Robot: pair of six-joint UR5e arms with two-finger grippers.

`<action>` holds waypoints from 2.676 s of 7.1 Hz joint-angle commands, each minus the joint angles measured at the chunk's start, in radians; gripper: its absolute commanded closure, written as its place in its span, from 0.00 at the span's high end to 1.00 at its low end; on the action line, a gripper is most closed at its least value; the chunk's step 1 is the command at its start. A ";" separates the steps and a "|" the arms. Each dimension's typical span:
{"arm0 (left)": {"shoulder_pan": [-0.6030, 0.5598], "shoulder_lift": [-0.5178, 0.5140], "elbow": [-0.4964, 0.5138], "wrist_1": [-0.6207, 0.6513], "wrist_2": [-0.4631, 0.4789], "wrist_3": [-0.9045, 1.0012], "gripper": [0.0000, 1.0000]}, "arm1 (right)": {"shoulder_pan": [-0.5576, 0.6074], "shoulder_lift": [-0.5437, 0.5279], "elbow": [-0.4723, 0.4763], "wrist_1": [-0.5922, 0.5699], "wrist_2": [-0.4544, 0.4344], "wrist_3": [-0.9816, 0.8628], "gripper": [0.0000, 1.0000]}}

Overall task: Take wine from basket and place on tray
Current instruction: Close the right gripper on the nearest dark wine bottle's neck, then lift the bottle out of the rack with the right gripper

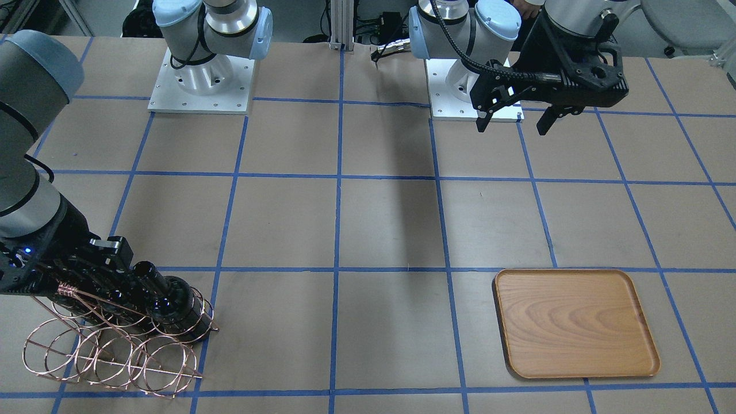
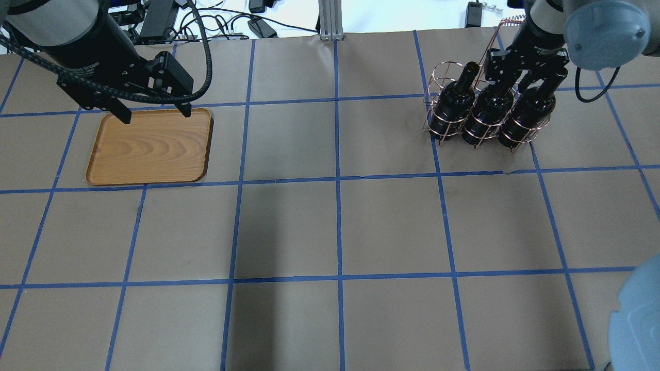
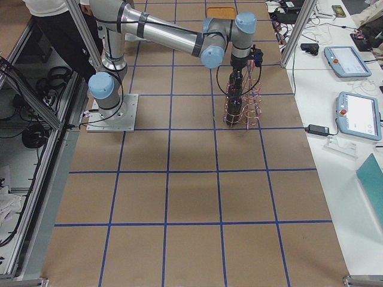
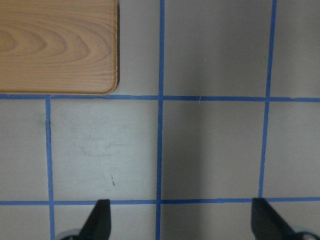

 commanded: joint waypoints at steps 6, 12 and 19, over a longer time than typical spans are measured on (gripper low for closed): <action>0.000 0.000 0.000 -0.002 0.000 0.000 1.00 | 0.000 -0.002 -0.002 0.001 0.000 -0.002 0.33; 0.000 0.002 0.000 0.000 0.000 0.000 1.00 | 0.007 -0.109 -0.174 0.204 -0.003 0.013 0.15; 0.003 0.002 0.000 0.000 0.002 0.003 1.00 | 0.460 -0.212 -0.168 0.413 -0.046 0.613 0.12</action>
